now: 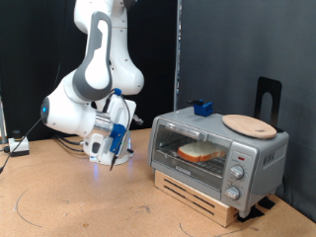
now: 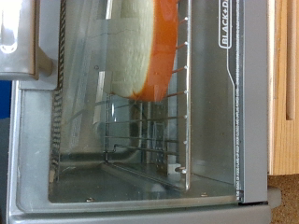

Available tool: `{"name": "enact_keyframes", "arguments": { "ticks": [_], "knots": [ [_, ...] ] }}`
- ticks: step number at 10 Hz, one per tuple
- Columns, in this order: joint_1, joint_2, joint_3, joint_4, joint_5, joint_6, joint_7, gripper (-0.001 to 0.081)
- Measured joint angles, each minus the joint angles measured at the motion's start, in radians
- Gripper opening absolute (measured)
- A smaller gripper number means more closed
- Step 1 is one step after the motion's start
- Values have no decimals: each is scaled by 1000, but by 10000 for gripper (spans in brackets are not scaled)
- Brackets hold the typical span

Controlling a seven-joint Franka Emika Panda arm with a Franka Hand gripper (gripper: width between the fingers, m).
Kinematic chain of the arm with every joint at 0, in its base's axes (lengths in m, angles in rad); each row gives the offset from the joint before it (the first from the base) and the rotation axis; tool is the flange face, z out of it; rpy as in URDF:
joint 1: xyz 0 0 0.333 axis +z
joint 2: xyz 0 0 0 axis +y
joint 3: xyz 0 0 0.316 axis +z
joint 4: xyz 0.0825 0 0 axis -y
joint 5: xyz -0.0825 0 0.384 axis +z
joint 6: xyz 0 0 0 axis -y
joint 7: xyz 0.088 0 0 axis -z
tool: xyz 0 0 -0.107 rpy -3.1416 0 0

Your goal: Make a piece of toast with the oven

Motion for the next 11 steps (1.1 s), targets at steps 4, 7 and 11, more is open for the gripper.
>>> {"name": "enact_keyframes", "arguments": {
  "ticks": [4, 7, 11],
  "knots": [
    [3, 63, 10, 94, 28, -131, -14, 809],
    [16, 163, 45, 213, 34, -137, 12, 809],
    [27, 199, 63, 255, 70, -128, 1, 809]
  ]
}}
